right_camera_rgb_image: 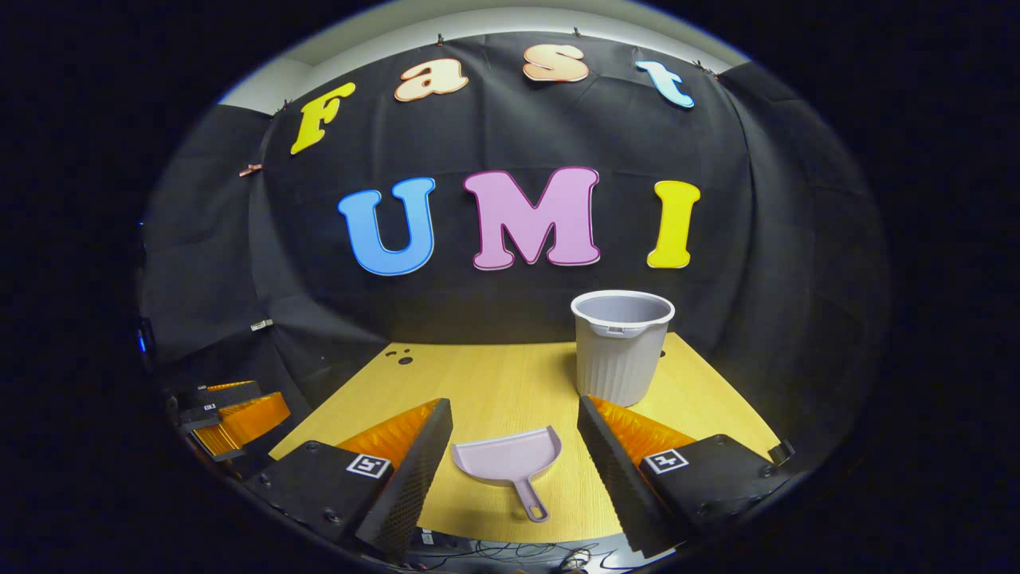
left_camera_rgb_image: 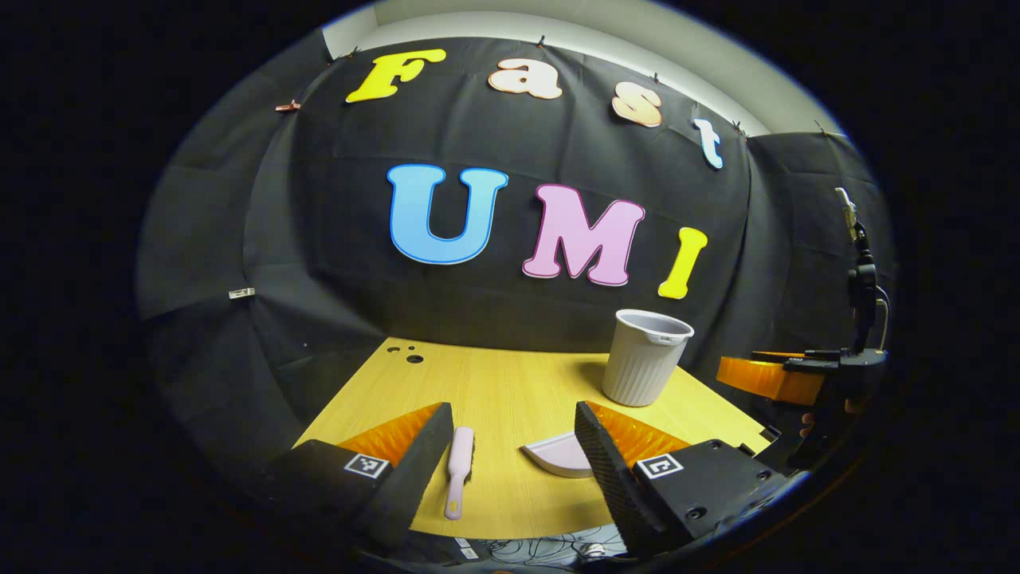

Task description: Pick up the small broom and dustpan from the desktop, sweep the trash into the dustpan with the broom, and then empty the trash into the garbage bin.

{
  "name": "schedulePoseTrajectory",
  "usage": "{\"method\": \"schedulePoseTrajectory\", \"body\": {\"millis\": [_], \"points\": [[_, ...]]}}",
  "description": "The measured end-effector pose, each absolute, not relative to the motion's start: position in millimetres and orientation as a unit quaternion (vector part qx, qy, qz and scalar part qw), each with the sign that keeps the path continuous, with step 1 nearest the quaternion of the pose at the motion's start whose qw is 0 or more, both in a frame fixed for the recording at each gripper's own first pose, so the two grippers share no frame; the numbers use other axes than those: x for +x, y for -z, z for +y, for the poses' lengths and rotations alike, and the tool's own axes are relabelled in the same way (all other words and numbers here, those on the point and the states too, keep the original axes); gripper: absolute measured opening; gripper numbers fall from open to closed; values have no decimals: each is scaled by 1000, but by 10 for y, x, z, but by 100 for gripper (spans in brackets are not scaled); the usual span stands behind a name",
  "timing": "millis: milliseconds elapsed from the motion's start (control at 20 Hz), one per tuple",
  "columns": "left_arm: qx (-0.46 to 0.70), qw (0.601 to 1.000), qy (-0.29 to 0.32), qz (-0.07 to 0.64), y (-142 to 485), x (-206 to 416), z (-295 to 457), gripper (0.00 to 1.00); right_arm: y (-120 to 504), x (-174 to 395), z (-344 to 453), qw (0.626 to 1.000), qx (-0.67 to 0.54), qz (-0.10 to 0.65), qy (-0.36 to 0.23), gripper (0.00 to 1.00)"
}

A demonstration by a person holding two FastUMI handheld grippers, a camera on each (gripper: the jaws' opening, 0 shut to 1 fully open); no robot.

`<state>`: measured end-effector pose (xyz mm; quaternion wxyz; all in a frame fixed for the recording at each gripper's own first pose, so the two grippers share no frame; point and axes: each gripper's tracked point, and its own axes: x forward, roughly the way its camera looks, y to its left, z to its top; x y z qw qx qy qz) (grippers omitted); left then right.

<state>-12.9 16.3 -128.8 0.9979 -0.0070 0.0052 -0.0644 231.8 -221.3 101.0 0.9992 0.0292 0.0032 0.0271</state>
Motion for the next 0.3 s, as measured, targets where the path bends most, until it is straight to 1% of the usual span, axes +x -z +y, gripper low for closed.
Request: {"method": "schedulePoseTrajectory", "body": {"millis": [100,200,300], "points": [[-5,999,46,11,1375,-187,195,96,-895,2294,-2163,999,43,-2,-21,99],[-15,998,54,36,1566,-230,94,96,-644,2196,-2034,997,54,28,-37,99],[-26,996,58,66,1778,-246,-9,96,-376,2126,-2053,997,31,56,-49,99]]}}
